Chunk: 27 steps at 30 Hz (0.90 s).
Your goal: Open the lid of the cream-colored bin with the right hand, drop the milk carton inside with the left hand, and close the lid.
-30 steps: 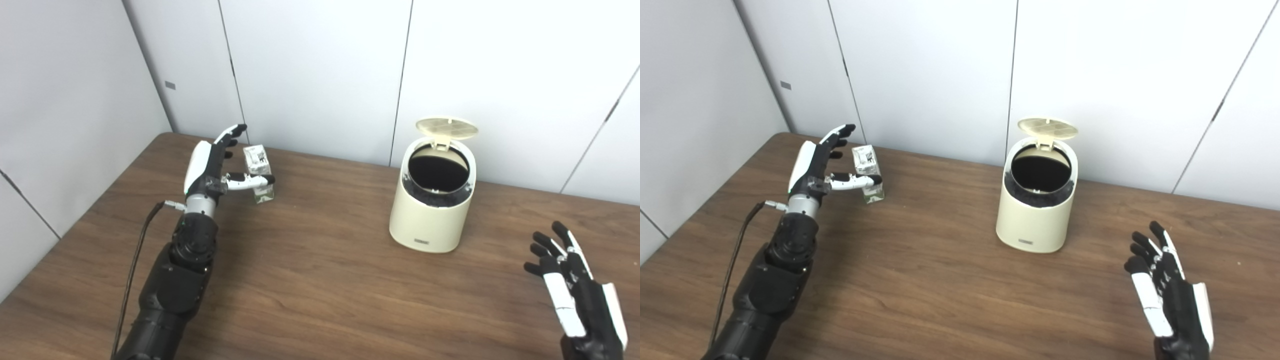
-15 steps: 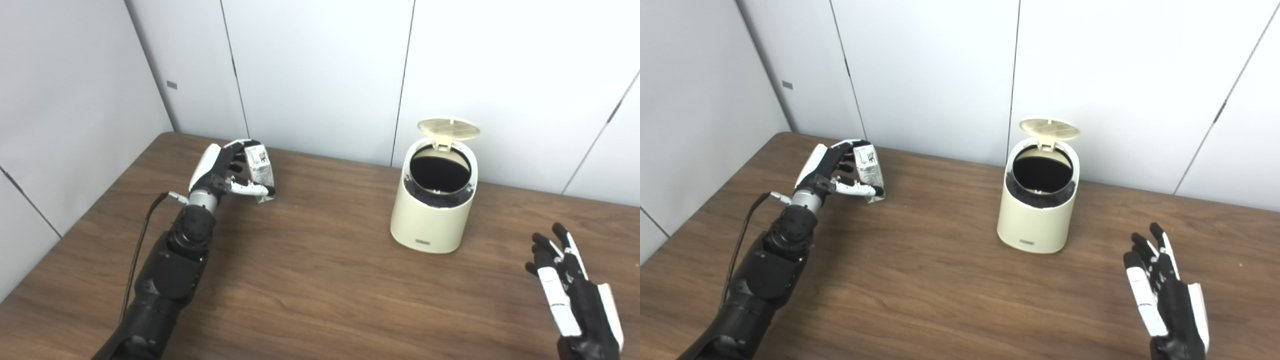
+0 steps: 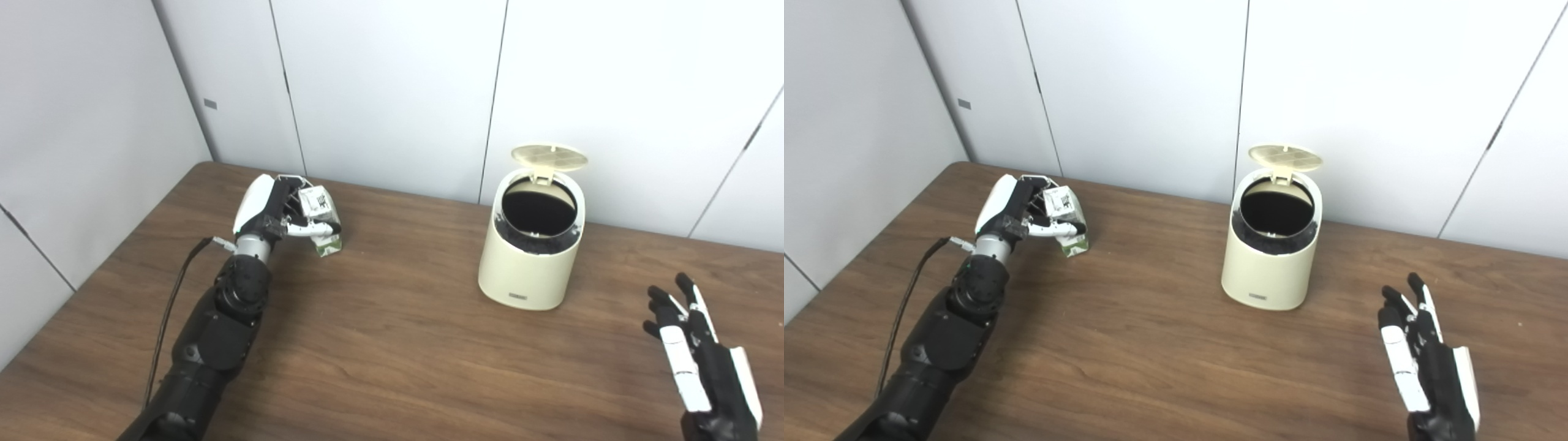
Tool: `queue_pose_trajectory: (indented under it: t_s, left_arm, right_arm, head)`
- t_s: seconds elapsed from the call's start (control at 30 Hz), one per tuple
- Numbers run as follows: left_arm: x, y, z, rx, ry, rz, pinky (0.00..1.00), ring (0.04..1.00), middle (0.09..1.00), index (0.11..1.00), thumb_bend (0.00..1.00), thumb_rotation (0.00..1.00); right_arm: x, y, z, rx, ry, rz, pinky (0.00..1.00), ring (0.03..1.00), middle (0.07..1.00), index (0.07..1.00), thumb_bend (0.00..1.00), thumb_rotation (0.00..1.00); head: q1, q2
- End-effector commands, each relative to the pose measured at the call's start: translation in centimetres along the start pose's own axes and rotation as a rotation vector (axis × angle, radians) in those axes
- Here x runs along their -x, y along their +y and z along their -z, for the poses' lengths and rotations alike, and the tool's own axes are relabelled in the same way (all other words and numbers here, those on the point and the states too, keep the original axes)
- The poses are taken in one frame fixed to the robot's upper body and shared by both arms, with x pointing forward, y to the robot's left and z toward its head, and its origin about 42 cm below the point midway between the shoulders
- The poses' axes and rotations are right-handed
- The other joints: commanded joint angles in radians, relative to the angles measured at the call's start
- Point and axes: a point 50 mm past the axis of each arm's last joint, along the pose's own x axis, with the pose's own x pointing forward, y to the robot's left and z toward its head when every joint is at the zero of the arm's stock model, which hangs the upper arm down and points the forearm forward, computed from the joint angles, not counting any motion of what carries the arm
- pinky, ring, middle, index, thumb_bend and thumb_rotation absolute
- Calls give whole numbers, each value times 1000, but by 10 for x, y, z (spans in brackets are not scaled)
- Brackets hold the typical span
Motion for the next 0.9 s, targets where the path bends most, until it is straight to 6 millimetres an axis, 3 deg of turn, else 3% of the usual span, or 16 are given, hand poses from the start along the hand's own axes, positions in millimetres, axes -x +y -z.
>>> queue_pose_trajectory:
  t_s: [0.0,0.23,0.43,0.6,0.87]
  left_arm:
    - [-17,23,-23,34,-98,-106,410,473,481,455,480,0]
    - [-9,30,-31,71,-136,-164,400,466,481,455,479,0]
    - [10,34,-52,160,-221,-262,387,470,497,464,479,0]
    - [29,31,-78,228,-317,-277,382,471,505,470,478,0]
    - [47,19,-135,224,-526,-244,342,446,501,493,477,0]
  right_arm:
    - [-4,0,-15,-4,-82,4,819,891,880,980,360,844]
    - [-5,-2,-9,-8,-83,7,841,897,882,977,382,833]
    - [-4,0,4,-15,-73,3,859,901,885,970,417,836]
    - [-4,3,19,16,-70,4,828,882,873,967,478,850]
    - [-2,9,25,23,-80,5,813,871,869,952,534,872]
  head:
    - [1,0]
    - [-66,12]
    - [-180,6]
    - [-256,4]
    - [-315,12]
